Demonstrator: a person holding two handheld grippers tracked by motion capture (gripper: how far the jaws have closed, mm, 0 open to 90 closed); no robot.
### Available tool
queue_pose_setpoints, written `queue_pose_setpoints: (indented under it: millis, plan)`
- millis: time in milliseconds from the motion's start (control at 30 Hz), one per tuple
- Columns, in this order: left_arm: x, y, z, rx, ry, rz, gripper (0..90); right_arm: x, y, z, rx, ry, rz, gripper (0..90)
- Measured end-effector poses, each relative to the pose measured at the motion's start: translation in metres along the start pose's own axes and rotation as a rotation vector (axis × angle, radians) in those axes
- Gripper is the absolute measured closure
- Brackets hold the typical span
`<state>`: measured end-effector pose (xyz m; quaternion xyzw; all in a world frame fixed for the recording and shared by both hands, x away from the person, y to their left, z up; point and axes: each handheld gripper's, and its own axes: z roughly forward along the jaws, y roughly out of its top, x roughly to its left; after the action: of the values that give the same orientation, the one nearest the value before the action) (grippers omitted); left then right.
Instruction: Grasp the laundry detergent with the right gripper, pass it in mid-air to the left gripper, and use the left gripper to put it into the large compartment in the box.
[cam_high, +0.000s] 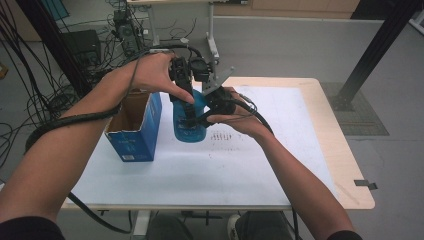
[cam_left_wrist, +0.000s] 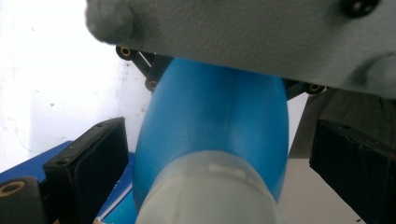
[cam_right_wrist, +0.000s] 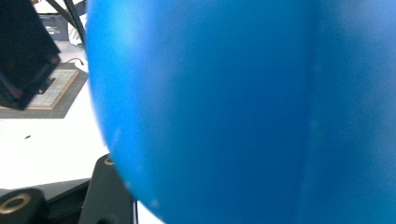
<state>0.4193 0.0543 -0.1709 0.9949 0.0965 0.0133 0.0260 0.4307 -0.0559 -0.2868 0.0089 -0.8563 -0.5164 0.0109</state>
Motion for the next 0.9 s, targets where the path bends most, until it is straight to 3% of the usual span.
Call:
queue_pose_setpoints:
  millis: [900]
  plan:
    - [-0.0023,0.0006,-0.0020,0.003,0.004,0.008,5.8,0.0004,0.0006,-0.0022,-0.004,-0.004,-0.006,43.3]
